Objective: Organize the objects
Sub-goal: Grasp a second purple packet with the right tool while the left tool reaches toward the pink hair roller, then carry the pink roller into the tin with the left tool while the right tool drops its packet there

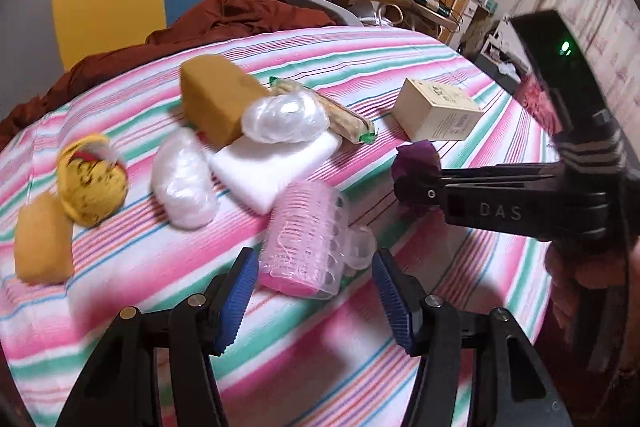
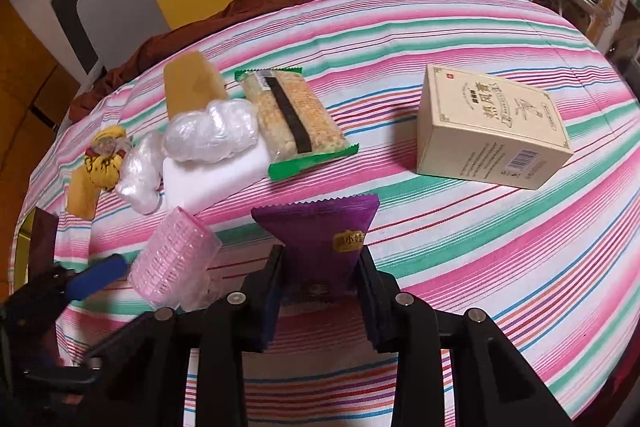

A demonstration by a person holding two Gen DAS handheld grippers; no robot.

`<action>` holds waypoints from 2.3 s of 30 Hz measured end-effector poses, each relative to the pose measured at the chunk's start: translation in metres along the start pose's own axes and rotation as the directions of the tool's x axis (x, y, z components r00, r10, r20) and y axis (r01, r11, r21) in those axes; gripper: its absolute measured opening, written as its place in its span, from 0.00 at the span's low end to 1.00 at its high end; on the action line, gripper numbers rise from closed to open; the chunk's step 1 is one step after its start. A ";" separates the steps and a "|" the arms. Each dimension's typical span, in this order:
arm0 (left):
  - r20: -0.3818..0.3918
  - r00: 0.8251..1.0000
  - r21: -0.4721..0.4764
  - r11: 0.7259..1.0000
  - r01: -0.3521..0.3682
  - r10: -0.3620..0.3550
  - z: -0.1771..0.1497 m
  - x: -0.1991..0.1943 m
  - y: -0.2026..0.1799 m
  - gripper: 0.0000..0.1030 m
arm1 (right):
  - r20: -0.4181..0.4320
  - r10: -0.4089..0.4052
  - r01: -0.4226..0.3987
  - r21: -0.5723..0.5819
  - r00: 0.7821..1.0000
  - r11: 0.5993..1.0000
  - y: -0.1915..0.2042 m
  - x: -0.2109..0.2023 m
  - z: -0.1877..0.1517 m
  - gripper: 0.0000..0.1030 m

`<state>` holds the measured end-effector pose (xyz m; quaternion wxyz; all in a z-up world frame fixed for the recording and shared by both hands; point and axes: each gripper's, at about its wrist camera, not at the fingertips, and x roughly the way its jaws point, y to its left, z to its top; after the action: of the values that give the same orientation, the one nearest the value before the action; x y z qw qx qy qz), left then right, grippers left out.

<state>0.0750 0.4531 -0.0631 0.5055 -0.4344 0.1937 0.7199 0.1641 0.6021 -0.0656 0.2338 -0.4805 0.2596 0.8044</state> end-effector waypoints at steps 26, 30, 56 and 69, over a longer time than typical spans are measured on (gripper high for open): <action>0.082 0.997 0.047 0.999 -0.010 0.006 -0.025 -0.002 0.005 0.47 | 0.019 -0.023 0.023 0.001 1.000 1.000 -0.003 -0.004 0.002 0.33; 0.127 0.992 -0.005 1.000 -0.011 0.012 -0.040 -0.022 0.019 0.47 | 0.024 -0.017 0.017 -0.012 1.000 1.000 0.000 -0.004 0.000 0.33; 0.318 0.876 -0.493 0.852 -0.174 0.363 -0.173 -0.209 0.211 0.47 | 0.110 0.204 -0.151 -0.364 0.973 0.919 0.094 -0.019 -0.033 0.33; 0.135 0.841 -0.697 0.654 -0.295 0.524 -0.228 -0.238 0.330 0.47 | 0.083 0.343 -0.254 -0.516 0.936 0.818 0.157 -0.028 -0.069 0.33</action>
<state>-0.0963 0.0193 -0.0457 0.1681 -0.4015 -0.0607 0.8982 0.1227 0.4356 -0.0379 -0.0055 -0.4061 0.0947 0.9089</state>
